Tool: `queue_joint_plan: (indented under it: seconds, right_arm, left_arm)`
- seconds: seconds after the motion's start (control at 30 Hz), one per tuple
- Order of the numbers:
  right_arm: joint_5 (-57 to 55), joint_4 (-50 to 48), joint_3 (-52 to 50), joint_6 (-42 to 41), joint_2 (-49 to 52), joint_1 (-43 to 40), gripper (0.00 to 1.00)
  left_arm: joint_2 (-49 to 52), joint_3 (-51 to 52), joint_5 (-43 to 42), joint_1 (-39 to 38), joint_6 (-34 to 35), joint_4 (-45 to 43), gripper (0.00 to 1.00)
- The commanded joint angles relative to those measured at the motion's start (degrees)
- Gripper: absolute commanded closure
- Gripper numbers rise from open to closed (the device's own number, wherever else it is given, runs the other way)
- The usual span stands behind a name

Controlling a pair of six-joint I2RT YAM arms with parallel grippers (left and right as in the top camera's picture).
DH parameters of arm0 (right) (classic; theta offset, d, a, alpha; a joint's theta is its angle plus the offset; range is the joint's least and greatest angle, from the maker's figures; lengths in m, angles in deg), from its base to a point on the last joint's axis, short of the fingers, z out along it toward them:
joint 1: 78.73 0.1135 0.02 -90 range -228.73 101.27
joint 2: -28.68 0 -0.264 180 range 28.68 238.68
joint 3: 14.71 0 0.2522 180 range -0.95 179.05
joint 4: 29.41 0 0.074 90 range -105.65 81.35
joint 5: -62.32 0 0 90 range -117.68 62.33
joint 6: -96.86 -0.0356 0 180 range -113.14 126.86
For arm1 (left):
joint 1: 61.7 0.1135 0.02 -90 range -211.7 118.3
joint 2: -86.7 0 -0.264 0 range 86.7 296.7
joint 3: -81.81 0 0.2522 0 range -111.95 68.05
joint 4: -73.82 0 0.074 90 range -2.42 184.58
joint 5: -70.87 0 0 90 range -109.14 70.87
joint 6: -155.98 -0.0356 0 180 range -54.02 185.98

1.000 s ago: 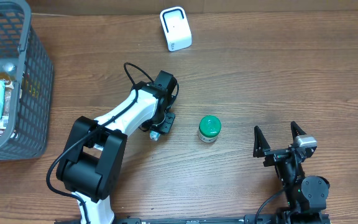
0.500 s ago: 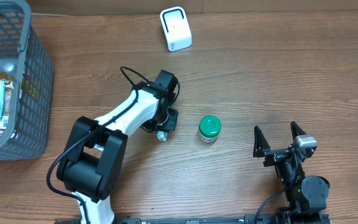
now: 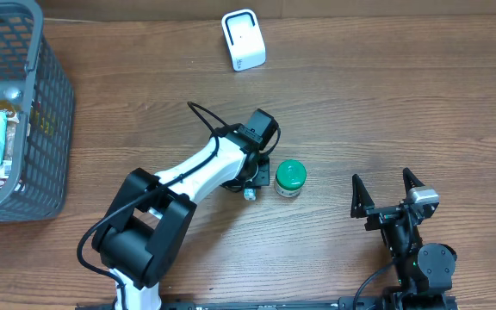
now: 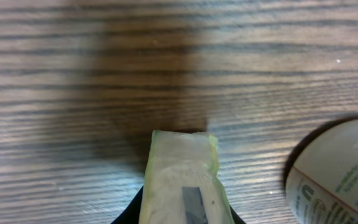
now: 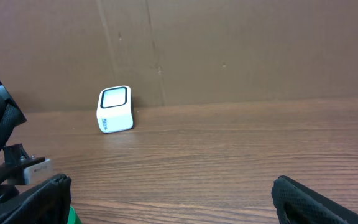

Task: Scan the item barcode

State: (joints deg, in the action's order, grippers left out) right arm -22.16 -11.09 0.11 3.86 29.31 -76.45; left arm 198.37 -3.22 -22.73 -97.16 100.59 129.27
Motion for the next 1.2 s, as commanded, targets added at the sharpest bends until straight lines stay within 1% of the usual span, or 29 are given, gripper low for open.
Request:
queue_joint_plan:
  seconds: [0.0, 0.13, 0.23, 0.43, 0.47, 0.57, 0.7, 0.8, 0.97, 1.0, 1.03, 1.17]
  right_arm:
    - [-0.5, -0.2, -0.6, 0.0, -0.4, 0.0, 0.00]
    - [-0.5, -0.2, -0.6, 0.0, -0.5, 0.0, 0.00]
    - [-0.5, -0.2, -0.6, 0.0, -0.5, 0.0, 0.00]
    - [-0.5, -0.2, -0.6, 0.0, -0.5, 0.0, 0.00]
    - [-0.5, -0.2, -0.6, 0.0, -0.5, 0.0, 0.00]
    - [-0.5, -0.2, -0.6, 0.0, -0.4, 0.0, 0.00]
    - [-0.5, -0.2, -0.6, 0.0, -0.5, 0.0, 0.00]
    - [-0.5, -0.2, -0.6, 0.0, -0.5, 0.0, 0.00]
    - [-0.5, -0.2, -0.6, 0.0, -0.5, 0.0, 0.00]
    - [-0.5, -0.2, -0.6, 0.0, -0.4, 0.0, 0.00]
    - [-0.5, -0.2, -0.6, 0.0, -0.4, 0.0, 0.00]
    - [-0.5, -0.2, -0.6, 0.0, -0.5, 0.0, 0.00]
  left_arm:
    - [0.7, -0.6, 2.7, -1.0, 3.3, -0.2, 0.84]
    - [0.7, -0.6, 2.8, -1.2, 3.3, -0.3, 0.84]
    - [0.7, -0.6, 3.6, -1.2, 3.3, -0.4, 0.80]
    - [0.7, -0.6, 3.6, -1.2, 3.3, -0.4, 0.60]
    - [0.7, -0.6, 3.6, -1.2, 3.3, -0.4, 0.55]
    - [0.7, -0.6, 3.6, -1.2, 3.3, -0.4, 0.48]
    - [0.7, -0.6, 3.6, -1.2, 3.3, -0.4, 0.44]
    - [0.7, -0.6, 3.5, -1.2, 3.1, -0.2, 0.39]
    - [0.6, -1.4, 3.4, -1.2, 2.6, 0.5, 0.35]
    - [0.3, -1.8, 3.4, -1.2, 1.7, 0.5, 0.33]
    - [-0.1, -2.1, 3.7, -1.2, 1.1, 0.9, 0.28]
    - [-1.6, -2.4, 5.7, -1.2, 0.7, 1.8, 0.27]
